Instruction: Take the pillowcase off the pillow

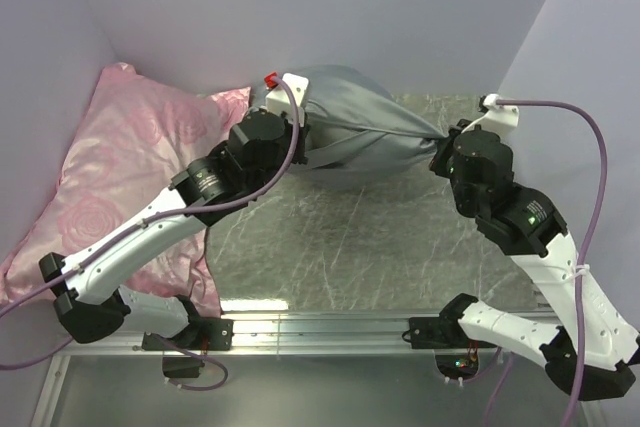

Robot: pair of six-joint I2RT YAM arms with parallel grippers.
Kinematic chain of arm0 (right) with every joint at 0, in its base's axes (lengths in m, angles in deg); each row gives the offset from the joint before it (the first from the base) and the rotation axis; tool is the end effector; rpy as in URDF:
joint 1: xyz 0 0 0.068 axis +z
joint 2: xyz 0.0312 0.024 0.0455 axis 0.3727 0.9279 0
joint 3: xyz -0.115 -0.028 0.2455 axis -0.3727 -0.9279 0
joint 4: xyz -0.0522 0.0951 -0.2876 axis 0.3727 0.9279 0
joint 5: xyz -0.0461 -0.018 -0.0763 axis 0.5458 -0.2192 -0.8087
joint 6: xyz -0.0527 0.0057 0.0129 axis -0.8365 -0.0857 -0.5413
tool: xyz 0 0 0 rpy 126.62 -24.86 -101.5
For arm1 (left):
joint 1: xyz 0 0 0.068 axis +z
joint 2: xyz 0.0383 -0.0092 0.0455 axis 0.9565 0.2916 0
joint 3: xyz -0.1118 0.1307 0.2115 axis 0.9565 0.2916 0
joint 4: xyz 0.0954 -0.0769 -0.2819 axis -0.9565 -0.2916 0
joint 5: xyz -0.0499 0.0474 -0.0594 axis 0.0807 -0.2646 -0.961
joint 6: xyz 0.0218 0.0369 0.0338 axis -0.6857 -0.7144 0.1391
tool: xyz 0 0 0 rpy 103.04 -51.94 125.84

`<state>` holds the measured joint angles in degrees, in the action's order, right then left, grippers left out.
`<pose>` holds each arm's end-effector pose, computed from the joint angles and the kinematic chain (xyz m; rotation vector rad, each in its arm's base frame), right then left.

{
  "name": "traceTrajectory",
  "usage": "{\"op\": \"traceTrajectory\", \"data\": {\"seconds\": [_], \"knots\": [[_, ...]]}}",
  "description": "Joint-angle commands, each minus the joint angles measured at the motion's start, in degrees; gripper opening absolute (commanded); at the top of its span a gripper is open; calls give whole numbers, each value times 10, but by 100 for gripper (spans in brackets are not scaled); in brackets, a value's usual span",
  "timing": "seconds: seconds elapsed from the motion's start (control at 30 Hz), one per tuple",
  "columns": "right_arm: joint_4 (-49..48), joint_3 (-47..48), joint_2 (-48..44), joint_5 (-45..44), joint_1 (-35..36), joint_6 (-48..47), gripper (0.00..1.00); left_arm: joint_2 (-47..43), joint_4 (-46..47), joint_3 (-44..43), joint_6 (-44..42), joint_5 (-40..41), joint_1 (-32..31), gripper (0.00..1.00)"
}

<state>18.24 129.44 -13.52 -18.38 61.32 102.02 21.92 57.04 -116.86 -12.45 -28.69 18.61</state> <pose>0.1738 0.1115 0.4753 0.2652 1.8029 0.1173 0.2061 -0.2557 0.4720 0.2771 1.7402 -0.3493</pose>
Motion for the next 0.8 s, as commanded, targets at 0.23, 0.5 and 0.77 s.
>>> {"op": "traceTrajectory", "data": {"seconds": [0.23,0.5,0.77], "knots": [[-53,10,-27,188,-96,-14,28,-50,25,-13,23,9,4,0],[-87,-51,-111,285,-95,19,62,-8,7,-64,27,11,4,0],[-132,-101,-113,341,-96,14,75,9,6,-84,30,8,4,0]]}}
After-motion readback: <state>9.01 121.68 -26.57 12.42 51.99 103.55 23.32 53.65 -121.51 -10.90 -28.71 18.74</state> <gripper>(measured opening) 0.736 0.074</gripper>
